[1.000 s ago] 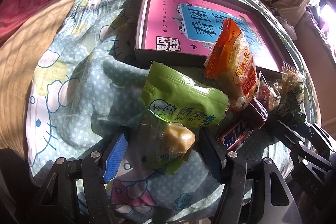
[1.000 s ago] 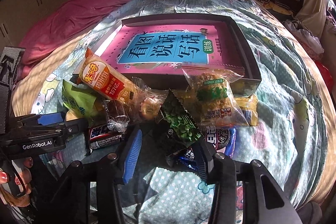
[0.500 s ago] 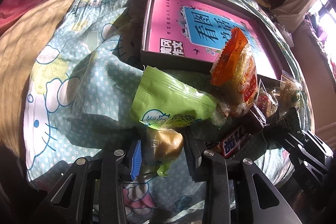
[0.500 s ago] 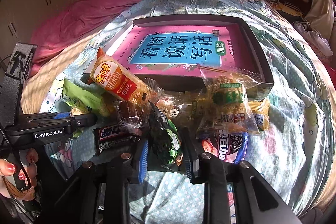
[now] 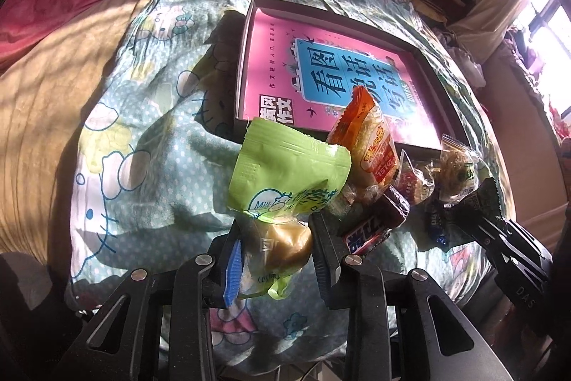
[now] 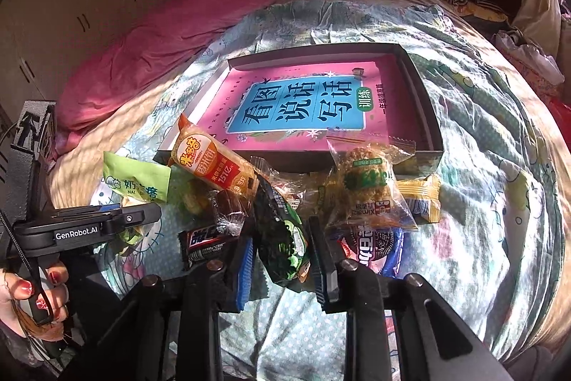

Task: Organize snacks
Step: 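Carry the green bag with the left tool while the right tool carries the seaweed packet into the pink tray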

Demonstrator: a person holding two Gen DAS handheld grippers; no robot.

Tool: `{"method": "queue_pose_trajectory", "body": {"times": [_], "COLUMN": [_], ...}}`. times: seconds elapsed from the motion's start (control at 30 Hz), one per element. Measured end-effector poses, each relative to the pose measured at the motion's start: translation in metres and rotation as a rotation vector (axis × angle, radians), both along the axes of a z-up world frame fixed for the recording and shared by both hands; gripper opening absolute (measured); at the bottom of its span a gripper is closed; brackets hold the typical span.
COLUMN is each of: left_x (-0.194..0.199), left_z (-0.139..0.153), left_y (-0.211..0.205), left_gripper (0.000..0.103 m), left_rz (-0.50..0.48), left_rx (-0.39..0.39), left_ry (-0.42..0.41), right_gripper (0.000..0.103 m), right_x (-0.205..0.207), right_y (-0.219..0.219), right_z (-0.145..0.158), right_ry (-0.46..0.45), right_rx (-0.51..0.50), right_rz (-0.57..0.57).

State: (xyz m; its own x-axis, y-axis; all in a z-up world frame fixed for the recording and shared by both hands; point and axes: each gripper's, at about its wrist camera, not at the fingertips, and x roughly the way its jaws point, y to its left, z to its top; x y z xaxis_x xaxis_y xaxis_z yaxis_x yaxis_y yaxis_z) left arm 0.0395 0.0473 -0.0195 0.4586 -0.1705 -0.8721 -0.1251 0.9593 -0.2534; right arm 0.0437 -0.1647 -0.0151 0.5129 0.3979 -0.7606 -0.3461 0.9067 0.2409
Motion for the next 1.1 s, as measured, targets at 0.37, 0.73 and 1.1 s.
{"method": "queue_pose_trajectory", "body": {"times": [0.37, 0.73, 1.1], "left_x": [0.009, 0.035, 0.077], "left_z": [0.02, 0.035, 0.032], "left_y": [0.003, 0.013, 0.015], "left_gripper": [0.035, 0.035, 0.035], "left_rz": [0.01, 0.043, 0.066], "left_rx": [0.019, 0.039, 0.058], "left_ry": [-0.04, -0.076, -0.076], "right_gripper": [0.028, 0.028, 0.028], "right_x": [0.013, 0.04, 0.074], "right_y": [-0.005, -0.018, -0.028], "right_z": [0.024, 0.039, 0.032], "right_ry": [-0.052, -0.087, -0.074], "right_rx": [0.039, 0.077, 0.084], "right_rz": [-0.026, -0.078, -0.131]}}
